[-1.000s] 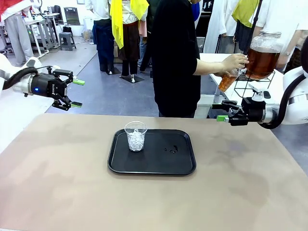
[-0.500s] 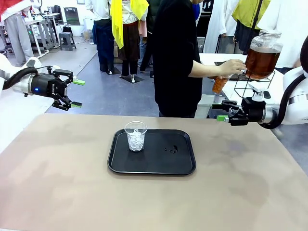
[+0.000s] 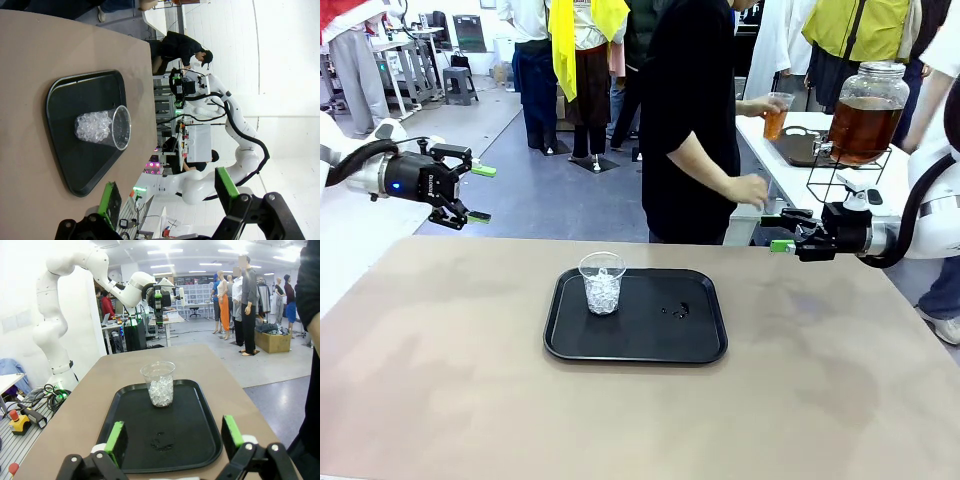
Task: Pour the drink into the iced cup.
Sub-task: Pick up the iced cup indicated by the human and present it to them.
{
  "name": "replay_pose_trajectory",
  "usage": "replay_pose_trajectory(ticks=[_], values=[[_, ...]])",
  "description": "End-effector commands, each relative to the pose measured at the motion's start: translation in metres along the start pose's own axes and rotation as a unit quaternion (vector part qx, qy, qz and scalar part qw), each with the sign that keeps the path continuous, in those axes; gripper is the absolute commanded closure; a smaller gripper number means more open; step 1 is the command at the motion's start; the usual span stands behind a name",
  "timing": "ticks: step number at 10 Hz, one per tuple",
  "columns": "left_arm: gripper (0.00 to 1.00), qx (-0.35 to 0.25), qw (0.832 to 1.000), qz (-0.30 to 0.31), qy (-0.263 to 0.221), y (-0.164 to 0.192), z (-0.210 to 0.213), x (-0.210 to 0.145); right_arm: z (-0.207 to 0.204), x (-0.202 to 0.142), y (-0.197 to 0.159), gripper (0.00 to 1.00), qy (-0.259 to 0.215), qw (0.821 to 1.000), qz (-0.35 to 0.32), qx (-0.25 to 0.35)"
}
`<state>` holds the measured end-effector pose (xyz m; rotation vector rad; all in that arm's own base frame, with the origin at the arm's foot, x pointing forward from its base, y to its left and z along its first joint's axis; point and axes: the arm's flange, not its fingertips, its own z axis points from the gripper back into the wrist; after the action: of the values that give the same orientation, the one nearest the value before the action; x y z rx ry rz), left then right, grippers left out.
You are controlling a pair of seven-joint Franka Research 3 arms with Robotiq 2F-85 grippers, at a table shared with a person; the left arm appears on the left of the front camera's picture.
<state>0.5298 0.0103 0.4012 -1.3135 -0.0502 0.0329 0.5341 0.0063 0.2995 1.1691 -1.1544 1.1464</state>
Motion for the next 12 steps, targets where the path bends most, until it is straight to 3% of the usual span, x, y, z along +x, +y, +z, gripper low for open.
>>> replay_pose_trajectory(ticks=[1, 12], values=[[0.00, 0.001, 1.000, 0.000, -0.001, -0.0010, -0.0002, -0.0015, -0.0023, 0.0034, -0.0012, 0.00, 0.000, 1.000, 0.002, 0.002], [0.00, 0.001, 1.000, 0.000, -0.001, -0.0010, -0.0002, -0.0015, -0.0023, 0.0034, -0.0012, 0.00, 0.000, 1.000, 0.002, 0.002]])
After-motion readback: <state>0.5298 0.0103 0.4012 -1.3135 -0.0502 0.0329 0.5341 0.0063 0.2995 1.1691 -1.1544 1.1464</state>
